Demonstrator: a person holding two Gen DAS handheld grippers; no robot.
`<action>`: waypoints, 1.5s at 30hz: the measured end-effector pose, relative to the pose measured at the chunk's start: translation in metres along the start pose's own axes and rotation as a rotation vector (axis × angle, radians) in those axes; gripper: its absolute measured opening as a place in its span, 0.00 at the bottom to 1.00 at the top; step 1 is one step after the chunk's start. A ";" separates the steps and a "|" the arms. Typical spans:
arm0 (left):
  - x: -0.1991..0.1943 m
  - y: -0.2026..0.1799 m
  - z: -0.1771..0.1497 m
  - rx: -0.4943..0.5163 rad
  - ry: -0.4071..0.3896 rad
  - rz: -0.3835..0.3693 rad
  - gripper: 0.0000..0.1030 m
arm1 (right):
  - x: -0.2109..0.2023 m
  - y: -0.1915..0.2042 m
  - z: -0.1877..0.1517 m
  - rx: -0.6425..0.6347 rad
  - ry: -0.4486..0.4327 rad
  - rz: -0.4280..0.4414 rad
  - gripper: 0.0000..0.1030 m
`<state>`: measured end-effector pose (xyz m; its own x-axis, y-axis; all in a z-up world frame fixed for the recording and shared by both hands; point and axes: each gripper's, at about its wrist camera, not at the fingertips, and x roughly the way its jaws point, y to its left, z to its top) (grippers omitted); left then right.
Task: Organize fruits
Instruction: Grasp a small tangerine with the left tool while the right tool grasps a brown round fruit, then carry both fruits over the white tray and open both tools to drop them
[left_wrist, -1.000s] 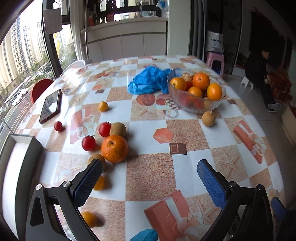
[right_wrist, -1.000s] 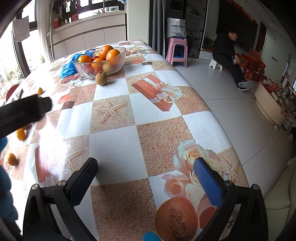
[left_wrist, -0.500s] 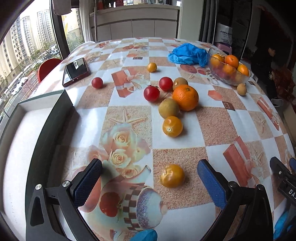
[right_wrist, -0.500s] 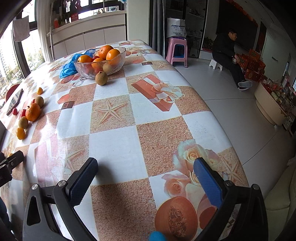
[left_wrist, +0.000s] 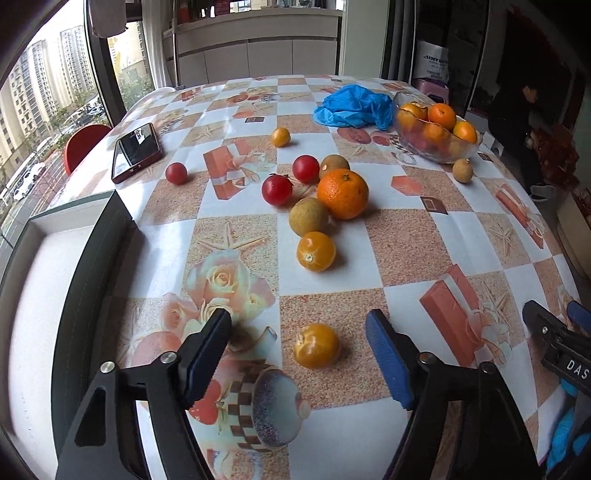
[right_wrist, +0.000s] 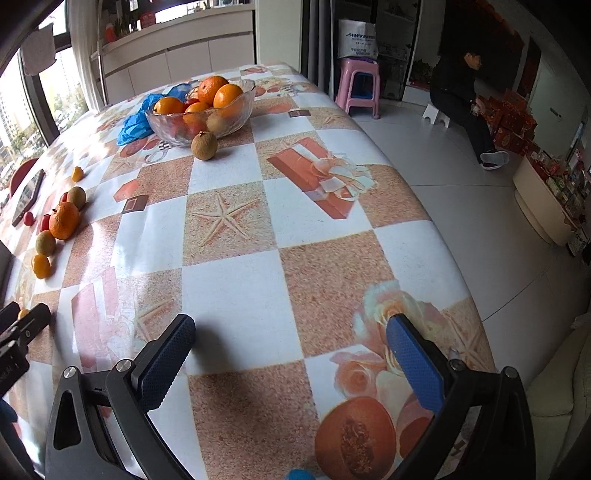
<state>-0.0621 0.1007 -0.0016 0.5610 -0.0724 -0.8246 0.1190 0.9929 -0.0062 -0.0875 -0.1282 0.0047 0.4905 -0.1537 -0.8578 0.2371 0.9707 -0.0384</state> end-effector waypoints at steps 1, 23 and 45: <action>0.000 -0.001 -0.001 -0.003 -0.007 0.006 0.73 | 0.004 0.005 0.008 -0.015 0.010 0.010 1.00; -0.004 0.004 -0.006 -0.017 -0.066 -0.011 0.60 | 0.045 0.066 0.100 -0.041 -0.111 0.137 0.26; -0.076 0.089 -0.012 -0.160 -0.102 -0.139 0.22 | -0.046 0.105 -0.003 -0.105 -0.020 0.411 0.26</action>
<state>-0.1039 0.1957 0.0535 0.6291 -0.2106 -0.7483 0.0743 0.9745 -0.2118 -0.0875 -0.0191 0.0384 0.5427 0.2476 -0.8026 -0.0681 0.9654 0.2518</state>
